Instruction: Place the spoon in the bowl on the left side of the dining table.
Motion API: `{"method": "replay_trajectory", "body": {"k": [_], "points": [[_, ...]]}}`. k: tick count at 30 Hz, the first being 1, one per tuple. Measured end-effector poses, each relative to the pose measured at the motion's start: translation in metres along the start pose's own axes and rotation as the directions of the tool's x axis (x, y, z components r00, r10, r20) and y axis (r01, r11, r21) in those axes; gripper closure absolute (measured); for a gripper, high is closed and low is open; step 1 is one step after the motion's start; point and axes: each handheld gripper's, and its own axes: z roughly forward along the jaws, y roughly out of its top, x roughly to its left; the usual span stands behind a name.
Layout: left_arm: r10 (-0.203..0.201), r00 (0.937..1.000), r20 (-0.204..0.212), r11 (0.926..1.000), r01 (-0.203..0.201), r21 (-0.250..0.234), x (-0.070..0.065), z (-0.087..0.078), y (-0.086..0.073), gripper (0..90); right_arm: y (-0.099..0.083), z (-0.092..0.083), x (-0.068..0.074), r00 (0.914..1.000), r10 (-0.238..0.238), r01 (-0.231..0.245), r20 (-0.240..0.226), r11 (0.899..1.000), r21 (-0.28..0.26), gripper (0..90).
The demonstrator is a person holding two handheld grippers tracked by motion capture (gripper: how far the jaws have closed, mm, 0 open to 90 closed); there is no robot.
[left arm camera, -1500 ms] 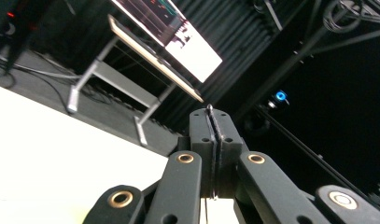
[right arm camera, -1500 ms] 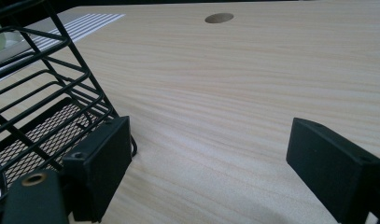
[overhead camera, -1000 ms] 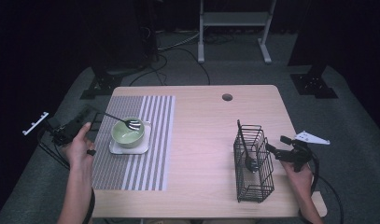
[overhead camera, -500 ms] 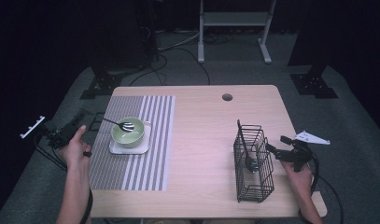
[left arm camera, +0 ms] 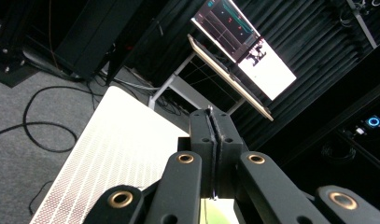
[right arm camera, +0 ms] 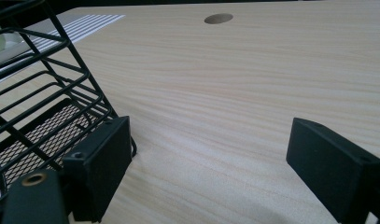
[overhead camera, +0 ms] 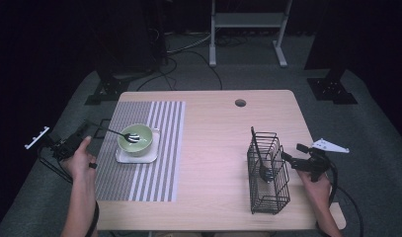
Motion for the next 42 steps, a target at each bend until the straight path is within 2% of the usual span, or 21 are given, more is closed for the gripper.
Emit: {"method": "replay_trajectory", "body": {"k": [17, 42], "points": [[0.000, 0.9992, -0.039, 0.9998, 0.001, 0.020, 0.010, 0.004, -0.012, 89.7, 0.000, 0.000, 0.000, 1.0000, 0.001, -0.001, -0.002, 1.000, 0.000, 13.0], [0.001, 0.9986, -0.052, 0.9992, 0.001, 0.040, 0.016, 0.011, -0.025, 89.7, 0.000, 0.000, 0.000, 1.0000, 0.004, -0.004, -0.004, 1.000, 0.001, 13.0]]}}
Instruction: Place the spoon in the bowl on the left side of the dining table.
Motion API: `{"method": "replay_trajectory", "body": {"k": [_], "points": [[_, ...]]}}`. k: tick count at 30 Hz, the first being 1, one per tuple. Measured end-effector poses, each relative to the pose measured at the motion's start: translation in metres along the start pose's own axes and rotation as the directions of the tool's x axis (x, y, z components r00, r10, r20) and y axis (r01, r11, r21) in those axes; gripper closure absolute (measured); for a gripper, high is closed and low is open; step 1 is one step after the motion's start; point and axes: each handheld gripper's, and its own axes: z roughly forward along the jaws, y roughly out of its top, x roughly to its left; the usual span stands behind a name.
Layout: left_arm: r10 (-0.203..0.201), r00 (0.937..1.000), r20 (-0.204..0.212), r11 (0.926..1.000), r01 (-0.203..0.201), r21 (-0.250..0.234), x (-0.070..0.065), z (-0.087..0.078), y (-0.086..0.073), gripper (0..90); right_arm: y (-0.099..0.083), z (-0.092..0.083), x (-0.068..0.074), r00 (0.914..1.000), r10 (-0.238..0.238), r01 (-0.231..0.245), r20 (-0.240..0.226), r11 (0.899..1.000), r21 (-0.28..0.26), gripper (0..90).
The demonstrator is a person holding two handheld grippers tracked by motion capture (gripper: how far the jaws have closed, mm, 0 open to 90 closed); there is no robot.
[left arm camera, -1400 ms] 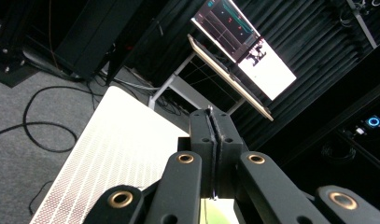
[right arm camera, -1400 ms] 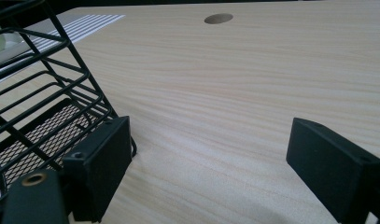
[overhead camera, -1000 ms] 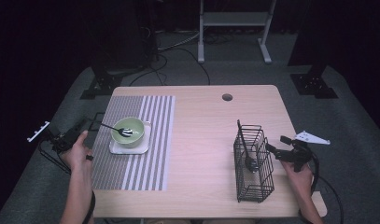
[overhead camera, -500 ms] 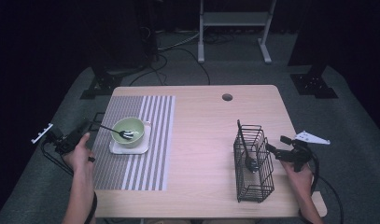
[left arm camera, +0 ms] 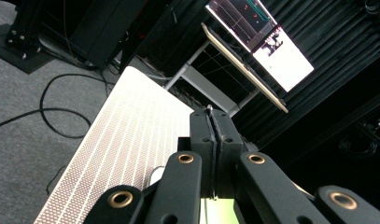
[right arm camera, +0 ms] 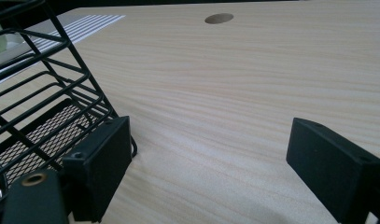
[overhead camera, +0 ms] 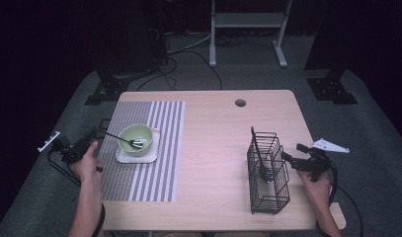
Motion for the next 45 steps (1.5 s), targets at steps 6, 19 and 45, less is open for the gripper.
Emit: {"method": "replay_trajectory", "body": {"k": [6, 19, 45], "points": [[-0.001, 1.0000, -0.008, 1.0000, 0.001, 0.005, 0.002, 0.001, -0.002, 89.7, 0.000, 0.000, 0.000, 1.0000, 0.001, -0.001, 0.000, 1.000, 0.000, 13.0], [-0.005, 1.0000, -0.001, 0.9998, 0.005, 0.019, 0.005, 0.004, -0.008, 89.4, 0.000, 0.000, 0.000, 1.0000, 0.001, -0.001, 0.000, 1.000, 0.000, 13.0], [0.065, 0.9977, -0.020, 0.9966, -0.064, 0.052, 0.000, -0.006, -0.001, 63.8, 0.000, 0.000, -0.001, 0.9999, 0.003, -0.003, -0.010, 1.000, -0.006, 13.0]]}}
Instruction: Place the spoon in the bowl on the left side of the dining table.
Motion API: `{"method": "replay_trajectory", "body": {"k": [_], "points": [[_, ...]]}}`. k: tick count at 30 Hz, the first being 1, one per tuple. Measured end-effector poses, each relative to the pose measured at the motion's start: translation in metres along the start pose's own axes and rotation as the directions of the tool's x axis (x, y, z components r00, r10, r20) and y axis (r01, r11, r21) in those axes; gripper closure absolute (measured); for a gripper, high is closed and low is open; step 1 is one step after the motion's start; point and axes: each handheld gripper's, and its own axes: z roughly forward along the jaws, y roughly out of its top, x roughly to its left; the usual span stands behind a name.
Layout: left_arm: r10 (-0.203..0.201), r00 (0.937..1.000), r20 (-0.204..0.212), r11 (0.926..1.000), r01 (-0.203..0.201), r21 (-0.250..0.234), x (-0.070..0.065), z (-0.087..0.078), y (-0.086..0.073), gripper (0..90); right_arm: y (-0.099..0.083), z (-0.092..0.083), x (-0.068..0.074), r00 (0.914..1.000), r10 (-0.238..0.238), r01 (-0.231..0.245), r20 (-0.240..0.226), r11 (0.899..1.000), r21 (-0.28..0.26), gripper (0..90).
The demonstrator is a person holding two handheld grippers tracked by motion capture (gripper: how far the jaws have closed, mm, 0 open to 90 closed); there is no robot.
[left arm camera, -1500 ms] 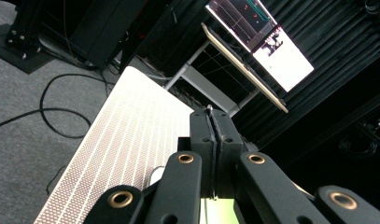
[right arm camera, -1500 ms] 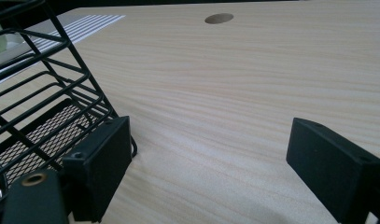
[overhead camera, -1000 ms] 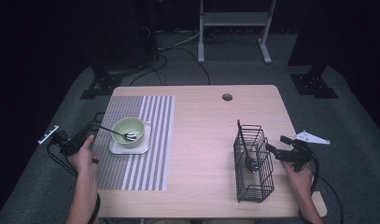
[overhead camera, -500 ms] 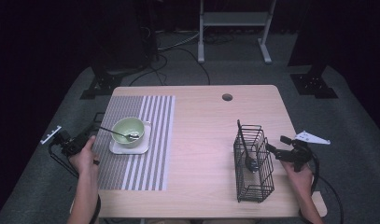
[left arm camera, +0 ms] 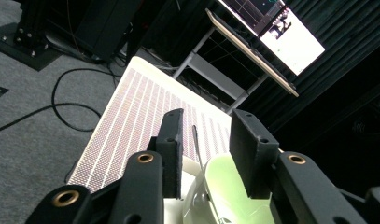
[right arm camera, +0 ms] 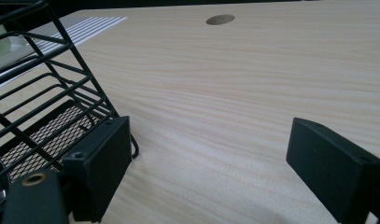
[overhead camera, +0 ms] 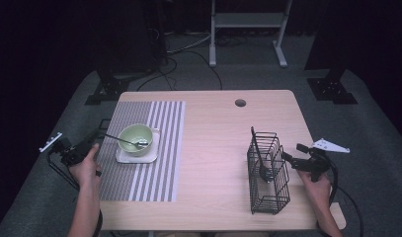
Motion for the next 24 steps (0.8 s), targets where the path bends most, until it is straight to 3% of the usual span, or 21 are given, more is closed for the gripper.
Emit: {"method": "replay_trajectory", "body": {"k": [18, 24], "points": [[0.077, 0.9955, 0.055, 0.9966, -0.079, 0.025, -0.021, -0.015, 0.006, 44.8, 0.000, 0.000, 0.001, 1.0000, -0.005, 0.005, 0.003, 1.000, 0.003, 13.0], [0.086, 0.9938, 0.070, 0.9952, -0.089, 0.041, -0.025, -0.019, 0.005, 37.5, 0.000, 0.000, 0.001, 1.0000, -0.007, 0.007, 0.007, 1.000, 0.004, 13.0]]}}
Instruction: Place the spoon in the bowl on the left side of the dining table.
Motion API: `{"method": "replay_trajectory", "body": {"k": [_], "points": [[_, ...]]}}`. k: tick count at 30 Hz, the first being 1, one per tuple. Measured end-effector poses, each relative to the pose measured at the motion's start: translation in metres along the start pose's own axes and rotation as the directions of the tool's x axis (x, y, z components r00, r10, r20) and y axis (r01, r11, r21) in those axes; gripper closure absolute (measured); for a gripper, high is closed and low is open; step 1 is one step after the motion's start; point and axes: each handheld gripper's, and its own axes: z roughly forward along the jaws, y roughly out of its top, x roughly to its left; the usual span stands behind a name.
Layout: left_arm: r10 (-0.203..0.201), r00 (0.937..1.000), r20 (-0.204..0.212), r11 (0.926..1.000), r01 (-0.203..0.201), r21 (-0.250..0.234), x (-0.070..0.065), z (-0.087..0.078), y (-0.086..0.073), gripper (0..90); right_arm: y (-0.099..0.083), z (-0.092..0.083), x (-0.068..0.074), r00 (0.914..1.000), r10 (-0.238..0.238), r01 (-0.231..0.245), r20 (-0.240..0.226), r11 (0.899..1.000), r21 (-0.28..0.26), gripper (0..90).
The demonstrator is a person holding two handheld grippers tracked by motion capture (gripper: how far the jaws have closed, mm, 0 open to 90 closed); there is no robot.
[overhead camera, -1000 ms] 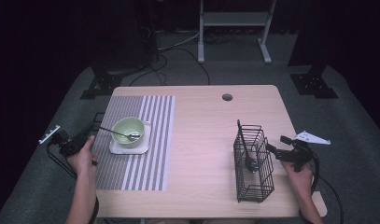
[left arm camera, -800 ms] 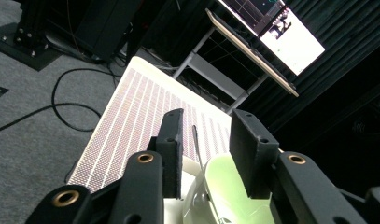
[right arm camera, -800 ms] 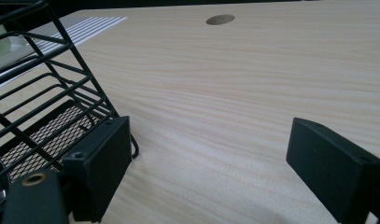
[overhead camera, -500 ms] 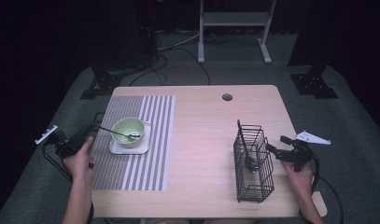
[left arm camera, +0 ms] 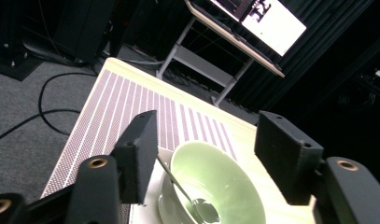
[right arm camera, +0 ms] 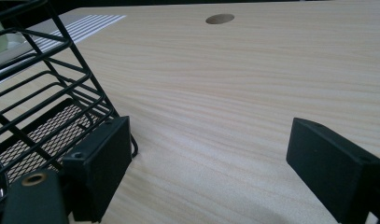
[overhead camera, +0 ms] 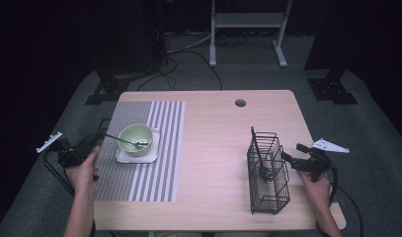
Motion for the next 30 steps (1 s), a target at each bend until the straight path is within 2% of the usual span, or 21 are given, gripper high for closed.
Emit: {"method": "replay_trajectory", "body": {"k": [20, 30], "points": [[0.022, 0.9992, 0.033, 0.9988, -0.023, 0.044, -0.015, -0.003, -0.005, 20.4, 0.000, 0.000, 0.000, 1.0000, 0.001, -0.001, 0.002, 1.000, 0.000, 13.0], [0.045, 0.9968, 0.066, 0.9962, -0.050, 0.071, -0.027, 0.000, -0.010, 17.3, 0.000, 0.000, 0.000, 1.0000, 0.002, -0.002, 0.001, 1.000, -0.001, 13.0]]}}
